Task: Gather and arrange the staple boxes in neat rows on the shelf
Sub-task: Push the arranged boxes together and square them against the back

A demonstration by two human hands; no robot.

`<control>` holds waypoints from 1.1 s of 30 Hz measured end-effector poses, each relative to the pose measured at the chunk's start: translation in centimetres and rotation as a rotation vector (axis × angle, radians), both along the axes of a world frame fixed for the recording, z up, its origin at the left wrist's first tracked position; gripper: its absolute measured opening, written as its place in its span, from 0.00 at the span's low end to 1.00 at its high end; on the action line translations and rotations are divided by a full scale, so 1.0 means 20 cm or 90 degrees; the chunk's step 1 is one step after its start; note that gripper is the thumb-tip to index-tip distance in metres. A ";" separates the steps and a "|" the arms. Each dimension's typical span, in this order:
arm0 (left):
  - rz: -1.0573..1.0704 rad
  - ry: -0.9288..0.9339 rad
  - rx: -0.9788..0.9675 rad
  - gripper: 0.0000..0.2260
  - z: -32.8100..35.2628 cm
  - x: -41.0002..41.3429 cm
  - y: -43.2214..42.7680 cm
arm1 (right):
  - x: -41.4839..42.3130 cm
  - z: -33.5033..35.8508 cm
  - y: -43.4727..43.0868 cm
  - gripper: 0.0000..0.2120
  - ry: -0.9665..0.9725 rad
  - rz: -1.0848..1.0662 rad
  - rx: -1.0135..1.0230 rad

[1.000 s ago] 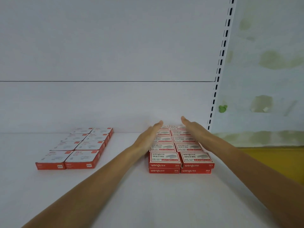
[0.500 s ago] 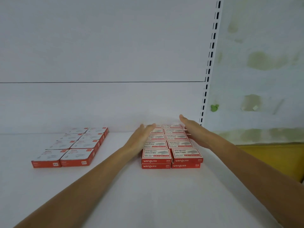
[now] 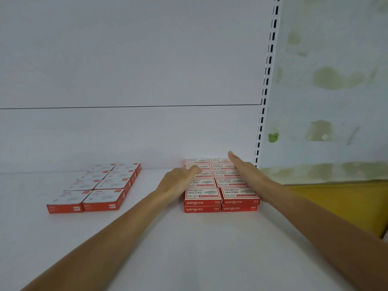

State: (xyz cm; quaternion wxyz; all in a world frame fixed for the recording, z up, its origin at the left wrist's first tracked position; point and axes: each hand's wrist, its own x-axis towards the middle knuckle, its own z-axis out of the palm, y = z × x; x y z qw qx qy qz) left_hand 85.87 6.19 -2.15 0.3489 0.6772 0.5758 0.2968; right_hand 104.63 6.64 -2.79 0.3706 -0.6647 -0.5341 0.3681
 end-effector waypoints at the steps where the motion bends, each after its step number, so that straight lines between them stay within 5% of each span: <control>1: 0.000 0.007 -0.004 0.19 0.00 0.00 0.00 | -0.01 0.00 0.00 0.33 -0.005 0.003 -0.004; 10: -0.051 -0.006 -0.058 0.13 0.05 -0.01 -0.04 | 0.00 0.10 -0.11 0.27 0.044 0.152 -0.031; 14: -0.038 -0.003 -0.034 0.13 0.09 -0.02 -0.07 | 0.05 0.13 -0.15 0.21 0.069 0.064 0.023; 24: 0.018 -0.024 0.012 0.17 0.03 -0.02 -0.19 | 0.04 0.05 -0.13 0.31 -0.084 -0.013 0.052; 33: 0.006 -0.099 -0.023 0.19 0.01 -0.03 -0.21 | 0.06 0.01 -0.13 0.22 0.009 -0.021 0.068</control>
